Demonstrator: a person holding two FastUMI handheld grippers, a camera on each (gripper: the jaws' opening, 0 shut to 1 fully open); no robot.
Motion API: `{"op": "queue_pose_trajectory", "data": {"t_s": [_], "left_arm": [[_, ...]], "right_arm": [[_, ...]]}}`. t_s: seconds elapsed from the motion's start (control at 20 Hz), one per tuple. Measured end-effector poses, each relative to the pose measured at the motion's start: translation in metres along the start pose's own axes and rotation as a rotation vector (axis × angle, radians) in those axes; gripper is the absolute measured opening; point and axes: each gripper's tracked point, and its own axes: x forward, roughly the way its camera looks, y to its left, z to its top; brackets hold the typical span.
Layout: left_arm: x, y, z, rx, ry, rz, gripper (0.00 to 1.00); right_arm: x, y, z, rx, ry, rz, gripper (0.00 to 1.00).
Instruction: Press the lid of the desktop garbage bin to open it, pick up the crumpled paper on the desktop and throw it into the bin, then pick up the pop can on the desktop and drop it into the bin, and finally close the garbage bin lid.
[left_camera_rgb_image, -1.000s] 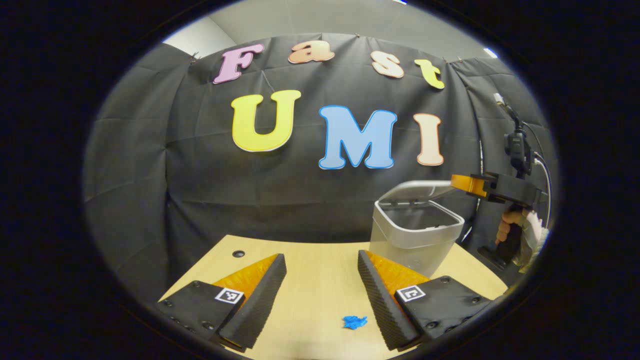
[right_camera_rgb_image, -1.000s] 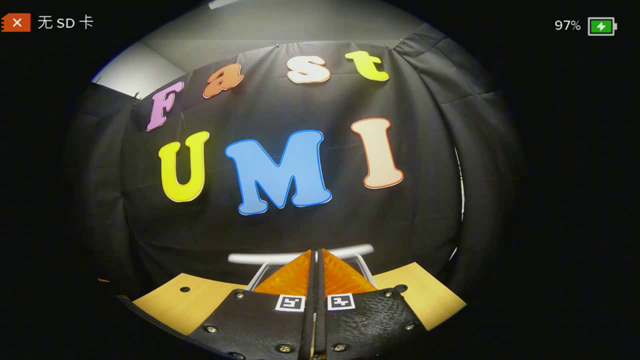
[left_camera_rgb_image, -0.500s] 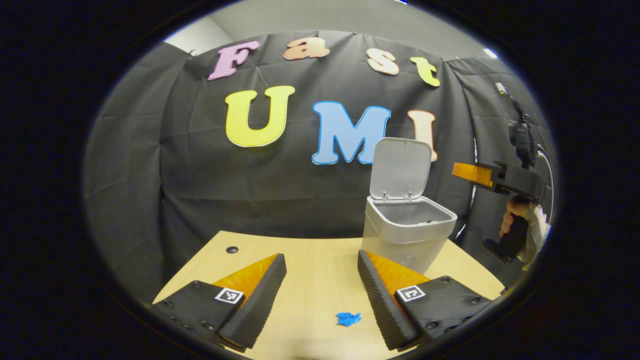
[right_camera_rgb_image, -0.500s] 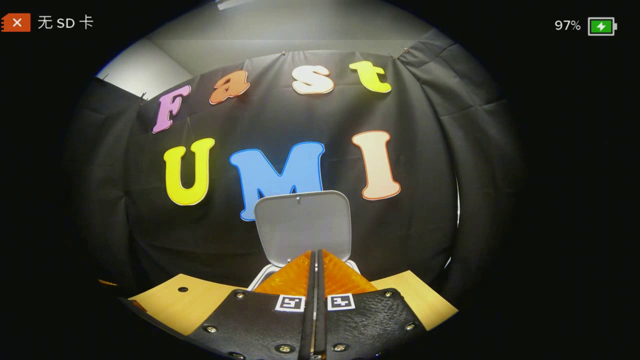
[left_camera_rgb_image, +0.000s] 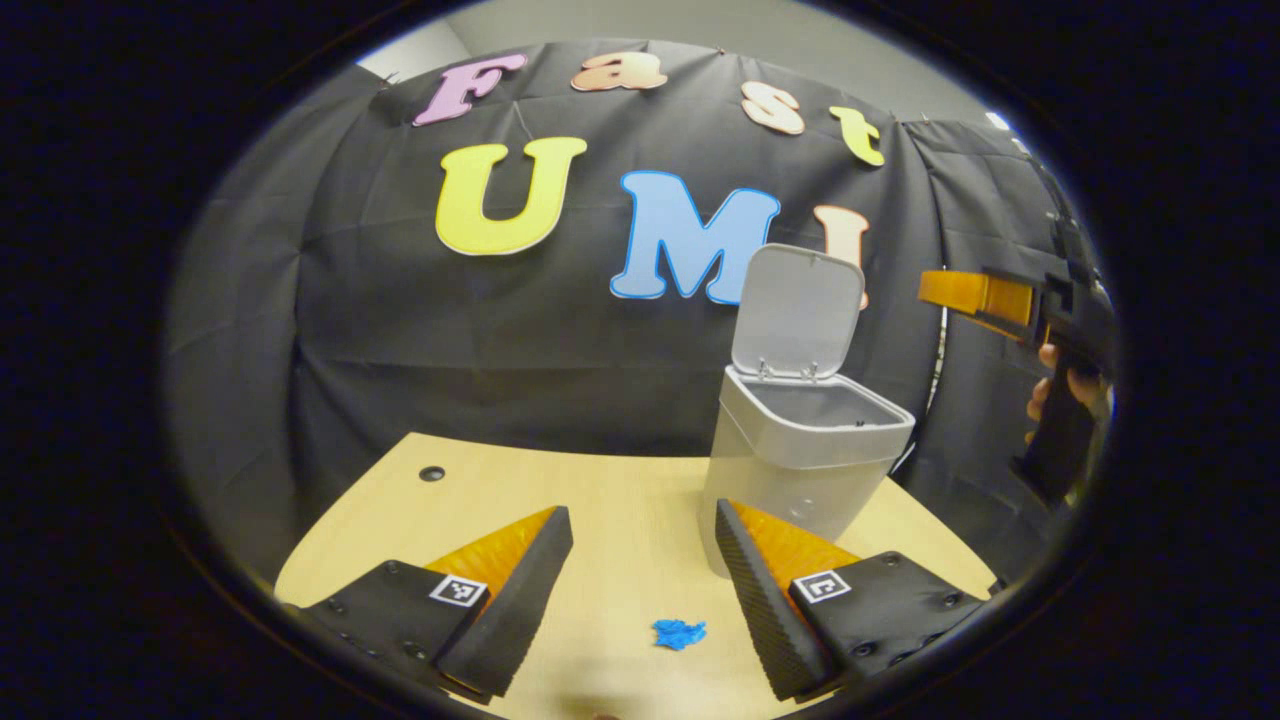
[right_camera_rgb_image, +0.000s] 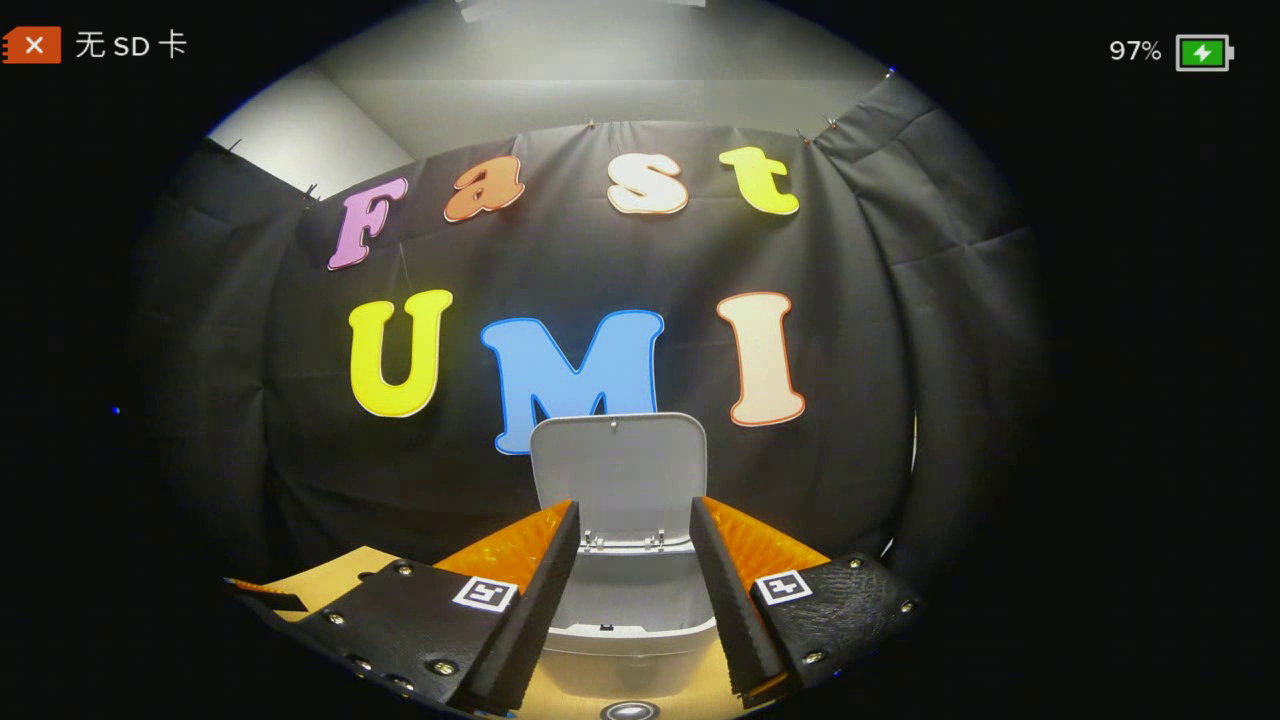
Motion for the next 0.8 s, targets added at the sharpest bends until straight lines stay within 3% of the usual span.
{"op": "queue_pose_trajectory", "data": {"t_s": [0.35,0.8], "left_arm": [[0.034,-0.005,-0.064,-0.047,0.126,-0.028,0.96],[0.073,-0.010,-0.156,-0.081,0.294,-0.046,0.96]], "right_arm": [[-0.020,-0.025,0.007,-0.030,0.001,-0.061,0.72],[-0.057,-0.087,-0.004,-0.083,0.060,-0.207,0.72]]}}
